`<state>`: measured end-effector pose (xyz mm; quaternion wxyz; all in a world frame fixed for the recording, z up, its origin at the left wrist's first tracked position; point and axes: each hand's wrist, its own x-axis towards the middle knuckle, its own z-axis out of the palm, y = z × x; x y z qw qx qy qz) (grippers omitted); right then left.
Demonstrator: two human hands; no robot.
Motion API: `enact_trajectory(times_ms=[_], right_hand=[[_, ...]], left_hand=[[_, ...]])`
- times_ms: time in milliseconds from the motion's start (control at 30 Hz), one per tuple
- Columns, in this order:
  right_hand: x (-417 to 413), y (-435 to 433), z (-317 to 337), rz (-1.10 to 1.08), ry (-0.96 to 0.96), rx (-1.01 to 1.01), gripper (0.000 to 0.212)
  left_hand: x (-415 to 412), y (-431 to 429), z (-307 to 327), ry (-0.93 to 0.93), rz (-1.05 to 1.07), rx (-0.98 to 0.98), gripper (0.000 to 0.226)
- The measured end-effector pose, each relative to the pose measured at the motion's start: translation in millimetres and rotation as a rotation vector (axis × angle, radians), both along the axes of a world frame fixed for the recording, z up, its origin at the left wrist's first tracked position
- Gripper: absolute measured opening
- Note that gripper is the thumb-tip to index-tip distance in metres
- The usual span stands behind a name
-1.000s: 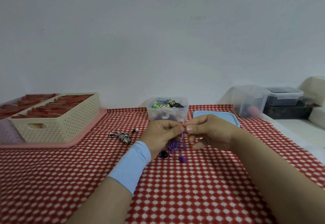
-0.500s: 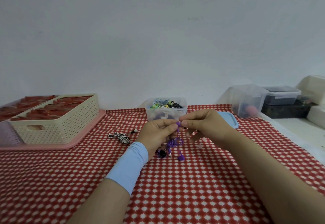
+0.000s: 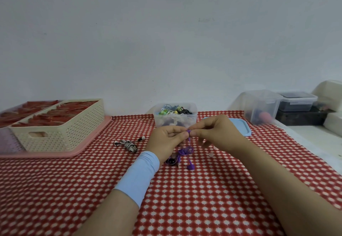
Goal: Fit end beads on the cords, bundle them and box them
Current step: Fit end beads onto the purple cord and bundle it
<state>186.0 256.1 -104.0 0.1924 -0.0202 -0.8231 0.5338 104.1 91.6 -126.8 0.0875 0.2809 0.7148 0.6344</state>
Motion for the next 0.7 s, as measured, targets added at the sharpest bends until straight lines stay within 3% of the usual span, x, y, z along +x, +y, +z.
enact_trajectory(times_ms=[167, 233, 433, 700], right_hand=[[5.8, 3.3, 2.6, 0.17, -0.187, -0.362, 0.024], [6.8, 4.3, 2.3, 0.195, -0.226, -0.426, 0.021], [6.0, 5.9, 2.5, 0.241, -0.35, -0.486, 0.026], [5.2, 10.2, 2.1, 0.288, -0.37, -0.495, 0.027]], left_hand=[[1.1, -2.0, 2.7, -0.039, -0.07, 0.037, 0.015], [0.8, -3.2, 2.7, -0.049, -0.099, 0.032, 0.014], [0.3, -4.6, 4.0, -0.002, -0.129, -0.037, 0.015], [-0.3, -4.5, 4.3, -0.051, -0.186, -0.013, 0.014]])
